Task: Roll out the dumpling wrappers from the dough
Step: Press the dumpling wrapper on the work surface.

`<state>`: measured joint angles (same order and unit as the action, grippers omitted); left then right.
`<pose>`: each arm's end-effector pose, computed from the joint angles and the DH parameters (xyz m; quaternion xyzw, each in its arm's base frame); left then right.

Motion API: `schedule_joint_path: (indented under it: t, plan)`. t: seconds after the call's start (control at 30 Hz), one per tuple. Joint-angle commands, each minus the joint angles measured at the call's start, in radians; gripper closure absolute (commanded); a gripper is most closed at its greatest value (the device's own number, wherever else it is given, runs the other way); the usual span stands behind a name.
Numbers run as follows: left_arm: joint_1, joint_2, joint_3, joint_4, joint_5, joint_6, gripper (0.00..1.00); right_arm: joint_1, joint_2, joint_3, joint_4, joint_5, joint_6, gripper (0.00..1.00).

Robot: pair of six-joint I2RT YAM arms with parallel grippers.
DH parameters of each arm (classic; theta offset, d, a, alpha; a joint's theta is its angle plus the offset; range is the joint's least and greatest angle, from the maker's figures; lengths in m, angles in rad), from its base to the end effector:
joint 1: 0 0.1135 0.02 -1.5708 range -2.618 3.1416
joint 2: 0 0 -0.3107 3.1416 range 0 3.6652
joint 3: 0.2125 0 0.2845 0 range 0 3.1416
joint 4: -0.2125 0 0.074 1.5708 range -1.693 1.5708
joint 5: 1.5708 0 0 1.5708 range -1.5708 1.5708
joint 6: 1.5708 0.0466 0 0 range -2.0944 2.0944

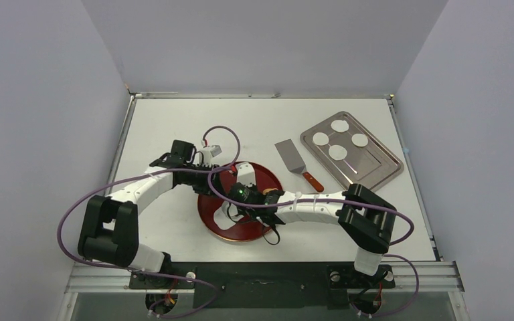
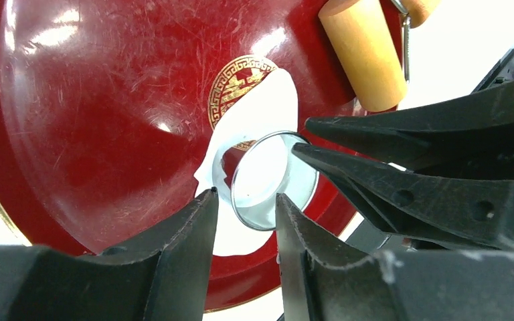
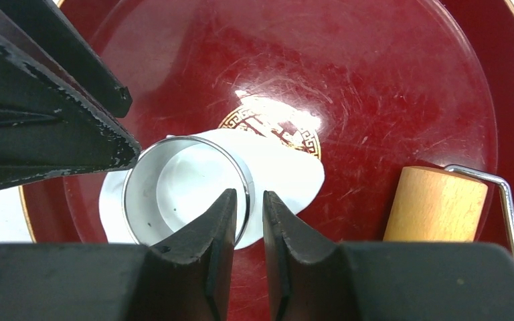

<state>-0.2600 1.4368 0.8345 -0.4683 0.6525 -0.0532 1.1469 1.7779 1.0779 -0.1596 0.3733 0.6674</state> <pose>0.2777 -0.1032 0.2159 0.1736 0.9047 -0.3433 0.1831 0.1849 0.3684 0.1954 -0.1560 0.9102 0.1623 0.3478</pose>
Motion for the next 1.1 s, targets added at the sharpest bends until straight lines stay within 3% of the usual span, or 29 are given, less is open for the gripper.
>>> schedule_joint_path:
  t: [0.0,0.33,0.5,0.8,1.07]
  plan:
    - [-0.003,0.058,-0.007,0.023,0.01,-0.025,0.67,0.002,-0.041,0.038,-0.002,0.048,-0.002,0.82]
    - [-0.022,0.101,-0.018,0.047,-0.009,-0.04,0.69,0.002,-0.037,0.011,0.022,0.041,0.01,0.84]
    - [-0.018,0.145,-0.024,0.057,0.001,-0.048,0.76,0.002,-0.034,0.006,0.041,0.033,0.011,0.86]
    - [-0.01,0.162,-0.039,0.081,0.01,-0.052,0.8,-0.001,-0.018,-0.013,0.064,0.023,0.021,0.91]
    - [-0.008,0.155,-0.067,0.112,-0.002,-0.064,1.0,0.0,-0.027,-0.077,0.116,0.024,0.035,0.98]
